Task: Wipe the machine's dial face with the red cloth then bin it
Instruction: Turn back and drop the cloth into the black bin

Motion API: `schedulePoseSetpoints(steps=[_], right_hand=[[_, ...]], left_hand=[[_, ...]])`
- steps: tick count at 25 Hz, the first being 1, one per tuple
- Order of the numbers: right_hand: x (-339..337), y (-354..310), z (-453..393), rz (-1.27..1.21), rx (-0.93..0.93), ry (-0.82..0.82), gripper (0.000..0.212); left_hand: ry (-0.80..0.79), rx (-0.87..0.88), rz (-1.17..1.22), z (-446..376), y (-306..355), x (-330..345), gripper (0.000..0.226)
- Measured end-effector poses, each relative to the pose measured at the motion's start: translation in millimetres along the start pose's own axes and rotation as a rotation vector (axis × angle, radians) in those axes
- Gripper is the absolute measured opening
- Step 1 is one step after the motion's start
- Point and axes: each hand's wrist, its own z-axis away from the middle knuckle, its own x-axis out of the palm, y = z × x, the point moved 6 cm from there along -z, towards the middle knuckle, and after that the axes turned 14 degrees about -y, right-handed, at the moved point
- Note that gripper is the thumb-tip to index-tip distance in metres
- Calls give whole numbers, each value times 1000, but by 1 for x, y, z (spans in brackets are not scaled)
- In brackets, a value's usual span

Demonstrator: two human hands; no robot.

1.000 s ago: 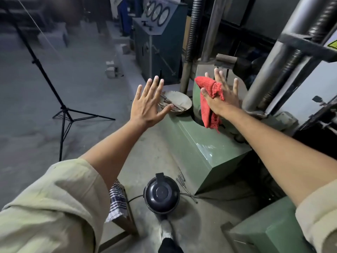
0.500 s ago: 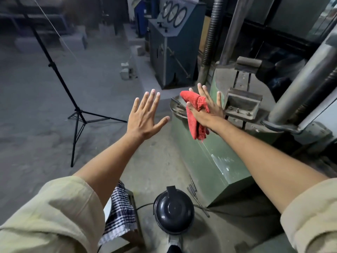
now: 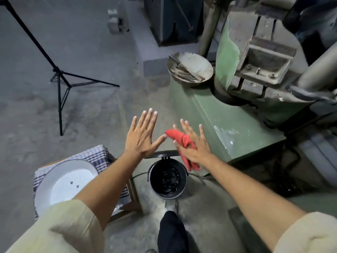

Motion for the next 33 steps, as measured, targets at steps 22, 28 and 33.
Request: schedulePoseSetpoints(steps=[22, 28, 33], right_hand=[[319, 24, -67, 509, -41, -252, 91], [283, 26, -109, 552, -54, -83, 116], [258, 31, -125, 532, -73, -83, 128]], left_hand=[[-301, -159, -11, 51, -84, 247, 96], [-309, -184, -7, 49, -93, 265, 95], [-312, -180, -3, 38, -84, 267, 95]])
